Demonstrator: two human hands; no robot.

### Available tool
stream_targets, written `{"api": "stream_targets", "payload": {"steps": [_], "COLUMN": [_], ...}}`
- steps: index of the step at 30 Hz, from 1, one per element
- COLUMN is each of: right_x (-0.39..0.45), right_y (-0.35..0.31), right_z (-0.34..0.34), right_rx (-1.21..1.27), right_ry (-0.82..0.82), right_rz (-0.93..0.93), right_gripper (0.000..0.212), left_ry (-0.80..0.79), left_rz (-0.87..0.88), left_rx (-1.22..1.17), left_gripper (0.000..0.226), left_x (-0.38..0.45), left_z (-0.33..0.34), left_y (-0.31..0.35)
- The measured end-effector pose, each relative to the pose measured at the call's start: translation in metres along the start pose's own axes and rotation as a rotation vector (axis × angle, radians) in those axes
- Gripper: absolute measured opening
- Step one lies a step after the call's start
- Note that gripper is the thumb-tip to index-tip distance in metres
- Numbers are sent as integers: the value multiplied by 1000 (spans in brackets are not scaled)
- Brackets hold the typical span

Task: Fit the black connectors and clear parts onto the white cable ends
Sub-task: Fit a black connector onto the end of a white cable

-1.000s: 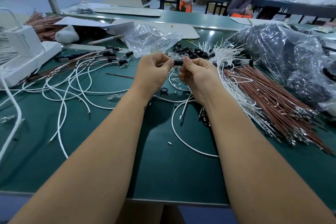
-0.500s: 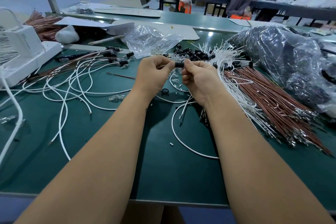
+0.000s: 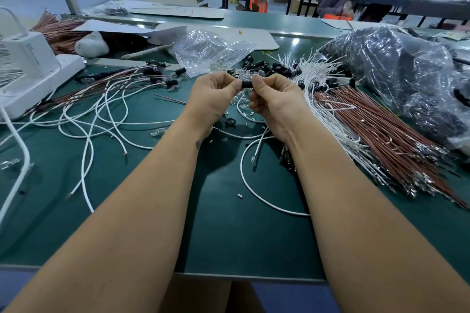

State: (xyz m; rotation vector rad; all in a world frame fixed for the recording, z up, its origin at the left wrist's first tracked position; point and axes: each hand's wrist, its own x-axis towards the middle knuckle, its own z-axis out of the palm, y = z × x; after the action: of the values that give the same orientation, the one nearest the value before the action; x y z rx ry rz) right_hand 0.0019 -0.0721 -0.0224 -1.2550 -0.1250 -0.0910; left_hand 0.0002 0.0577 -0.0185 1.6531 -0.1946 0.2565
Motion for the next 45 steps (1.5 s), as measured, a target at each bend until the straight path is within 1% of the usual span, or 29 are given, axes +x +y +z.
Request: {"api": "stream_targets", "payload": {"steps": [4,6,9,11,13,15,18,21,25,28,31,35,36,38,40,42,45], "right_x": [0,0,0,-1,-2,-3,-2,-3,-4,-4,-2,0,0,0,-2,-3,-3], "right_y": [-3,-9,-16,-16,-14,-11,-7,-4,-4,-6,-9,-13,-14,-12,-10,-8,-7], "right_z": [3,4,5,7,8,9,10,10,9,8,8,7,7,10,12,13,12], "right_rx": [22,70,165,152,77,-80,-342,-407,-394,-339,-239,19,46,6,-117,-190,-224], "right_ry": [22,23,15,14,12,43,141,161,165,179,169,147,138,119,126,151,168], "right_rz": [17,64,129,115,64,-38,-207,-283,-324,-317,-250,-95,-69,-67,-132,-201,-233], "right_gripper": [20,21,32,26,17,12,14,21,25,22,15,26,27,20,11,13,14], "left_ry": [54,63,71,69,54,49,48,40,14,-20,-33,-17,-7,26,58,69,70], "left_rz": [9,15,3,2,7,1,-11,-1,15,28,47,42,39,44,67,81,96], "left_rx": [1,21,6,1,-9,-22,-32,-20,-52,-79,-51,-17,-12,4,38,59,78], "left_gripper": [17,23,32,33,32,29,21,20,17,16,17,17,17,15,11,8,7], "left_x": [0,0,0,0,-1,-1,-1,-1,0,0,-1,0,0,0,0,1,1], "left_z": [3,4,4,4,4,5,6,5,4,6,8,6,6,6,6,6,5], "left_y": [-2,-3,-2,-2,-1,-1,-2,-4,-6,-5,-5,-5,-6,-6,-6,-7,-6]}}
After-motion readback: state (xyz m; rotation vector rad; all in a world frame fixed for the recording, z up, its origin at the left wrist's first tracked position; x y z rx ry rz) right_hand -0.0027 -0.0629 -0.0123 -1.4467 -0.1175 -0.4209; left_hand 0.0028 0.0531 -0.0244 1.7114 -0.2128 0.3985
